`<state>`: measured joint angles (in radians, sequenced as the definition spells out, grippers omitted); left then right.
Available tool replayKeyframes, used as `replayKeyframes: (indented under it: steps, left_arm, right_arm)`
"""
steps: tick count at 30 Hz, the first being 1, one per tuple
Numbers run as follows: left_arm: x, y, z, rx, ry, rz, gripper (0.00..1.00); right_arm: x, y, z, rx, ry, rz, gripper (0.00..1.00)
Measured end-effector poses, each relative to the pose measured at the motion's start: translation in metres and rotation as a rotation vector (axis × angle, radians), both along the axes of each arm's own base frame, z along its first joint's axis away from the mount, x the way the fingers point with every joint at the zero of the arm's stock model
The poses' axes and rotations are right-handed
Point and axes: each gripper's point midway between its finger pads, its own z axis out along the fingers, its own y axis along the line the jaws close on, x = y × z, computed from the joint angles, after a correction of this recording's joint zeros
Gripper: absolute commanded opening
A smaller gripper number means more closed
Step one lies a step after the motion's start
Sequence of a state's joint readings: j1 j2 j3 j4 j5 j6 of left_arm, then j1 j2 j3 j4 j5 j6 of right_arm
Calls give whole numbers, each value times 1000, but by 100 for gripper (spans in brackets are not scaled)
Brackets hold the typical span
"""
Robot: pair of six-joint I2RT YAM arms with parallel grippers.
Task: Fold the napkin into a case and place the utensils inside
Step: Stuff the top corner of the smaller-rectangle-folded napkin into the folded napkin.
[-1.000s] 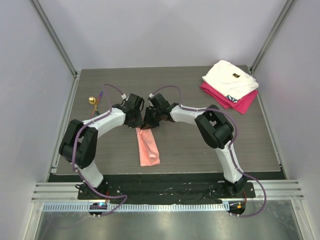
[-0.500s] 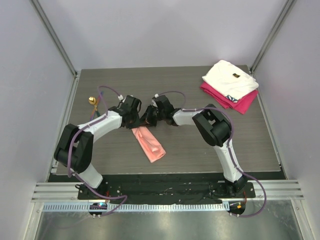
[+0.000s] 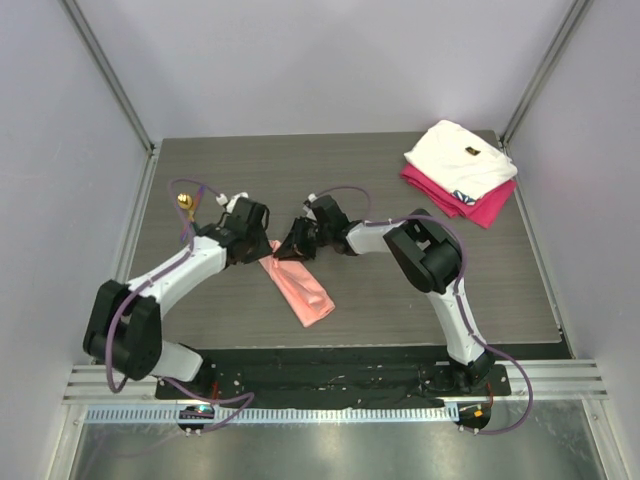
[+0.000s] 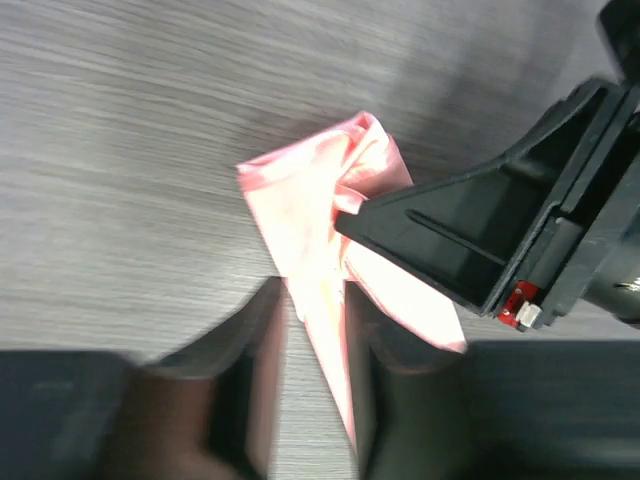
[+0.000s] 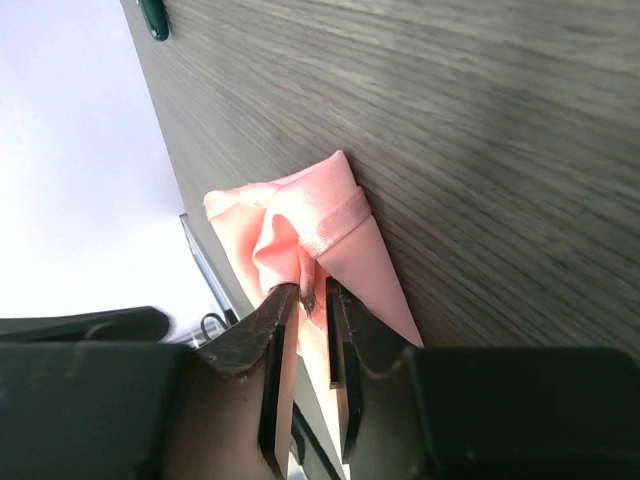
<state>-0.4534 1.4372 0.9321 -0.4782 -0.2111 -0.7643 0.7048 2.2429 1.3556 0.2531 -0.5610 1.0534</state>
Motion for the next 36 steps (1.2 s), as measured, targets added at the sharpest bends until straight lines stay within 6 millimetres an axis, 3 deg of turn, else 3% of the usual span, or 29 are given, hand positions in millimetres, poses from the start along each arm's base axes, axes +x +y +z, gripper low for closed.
replayKeyframes:
  steps: [4, 7, 10, 15, 23, 32, 35, 36]
  left_arm:
    - [-5, 21, 12, -37, -55, 84, 14]
    - [-10, 40, -2, -33, -22, 142, 5]
    - [-9, 47, -25, -27, 49, 167, 3]
    - [-5, 38, -55, -61, 121, 161, 2]
    - [9, 22, -63, -130, 101, 140, 0]
    - [7, 21, -63, -145, 78, 141, 2]
    - [2, 24, -61, -133, 88, 131, 9]
    - [-2, 25, -58, -125, 92, 126, 17]
  right_arm:
    - [-4, -1, 0, -16, -19, 26, 27]
    - [-6, 0, 0, -33, -36, 47, 24]
    - [-9, 1, -1, -48, -44, 63, 17]
    - [-15, 5, -2, -74, -47, 84, 10]
    - [-20, 14, 3, -87, -60, 99, 5]
    - [-23, 22, -5, -84, -62, 98, 13]
    - [-23, 22, -5, -81, -72, 108, 24]
    - [-23, 22, -4, -80, -81, 114, 29]
